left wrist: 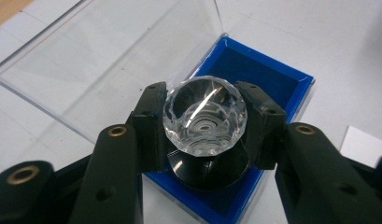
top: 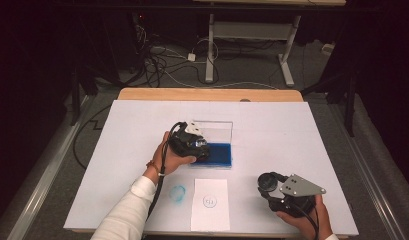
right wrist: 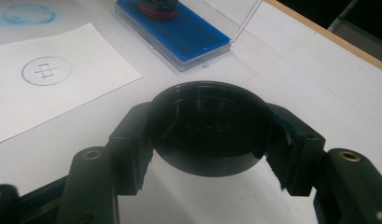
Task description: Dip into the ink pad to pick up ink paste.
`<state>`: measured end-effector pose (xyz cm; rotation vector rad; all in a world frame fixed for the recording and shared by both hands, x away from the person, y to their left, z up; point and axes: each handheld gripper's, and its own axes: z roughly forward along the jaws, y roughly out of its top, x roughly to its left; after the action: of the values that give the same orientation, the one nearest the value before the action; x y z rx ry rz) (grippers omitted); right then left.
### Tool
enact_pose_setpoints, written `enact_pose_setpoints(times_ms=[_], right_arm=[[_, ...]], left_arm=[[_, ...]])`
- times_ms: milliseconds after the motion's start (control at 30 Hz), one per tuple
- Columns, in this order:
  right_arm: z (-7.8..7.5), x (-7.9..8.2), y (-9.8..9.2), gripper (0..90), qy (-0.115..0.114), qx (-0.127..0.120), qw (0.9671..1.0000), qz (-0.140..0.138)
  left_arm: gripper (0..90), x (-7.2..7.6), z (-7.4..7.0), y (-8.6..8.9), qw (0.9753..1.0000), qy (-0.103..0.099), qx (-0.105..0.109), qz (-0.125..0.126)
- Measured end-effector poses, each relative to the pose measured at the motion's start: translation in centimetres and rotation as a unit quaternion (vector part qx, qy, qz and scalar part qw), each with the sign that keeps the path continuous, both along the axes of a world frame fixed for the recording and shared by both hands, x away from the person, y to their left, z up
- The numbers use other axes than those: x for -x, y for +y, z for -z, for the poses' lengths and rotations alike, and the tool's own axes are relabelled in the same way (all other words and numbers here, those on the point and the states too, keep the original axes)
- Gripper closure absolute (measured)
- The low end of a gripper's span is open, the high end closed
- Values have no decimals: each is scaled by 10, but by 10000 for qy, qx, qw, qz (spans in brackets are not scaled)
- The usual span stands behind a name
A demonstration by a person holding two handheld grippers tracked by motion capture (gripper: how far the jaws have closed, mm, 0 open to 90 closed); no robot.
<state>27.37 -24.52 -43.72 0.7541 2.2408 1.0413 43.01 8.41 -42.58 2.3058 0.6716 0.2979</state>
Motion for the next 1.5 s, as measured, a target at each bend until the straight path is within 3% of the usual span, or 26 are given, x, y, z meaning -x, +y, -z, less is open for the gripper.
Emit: enact_pose_setpoints(times_ms=[233, 333, 633, 767, 933, 1167, 1500], right_arm=[[0, 0, 0, 384, 20, -12, 10000, -10], [0, 0, 0, 384, 16, -13, 10000, -14], [0, 0, 0, 384, 7, -2, 10000, 15], [0, 0, 0, 384, 19, 0, 10000, 13], [0, 0, 0, 383, 25, 3, 10000, 15], [0, 1, 1, 383, 20, 23, 10000, -8], [0, 1, 3, 383, 40, 52, 10000, -27]], left_arm=[[546, 1, 2, -2, 10000, -49, -29, 32], [545, 1, 4, 0, 10000, 25, 59, 28], [546, 3, 1, -2, 10000, 18, -82, 32], [545, 3, 1, -1, 10000, 71, -42, 41], [545, 5, 1, -4, 9998, -21, -183, 58], [544, 5, 5, -2, 10000, -61, 3, -15], [544, 8, 7, -2, 9999, -88, 11, -75]])
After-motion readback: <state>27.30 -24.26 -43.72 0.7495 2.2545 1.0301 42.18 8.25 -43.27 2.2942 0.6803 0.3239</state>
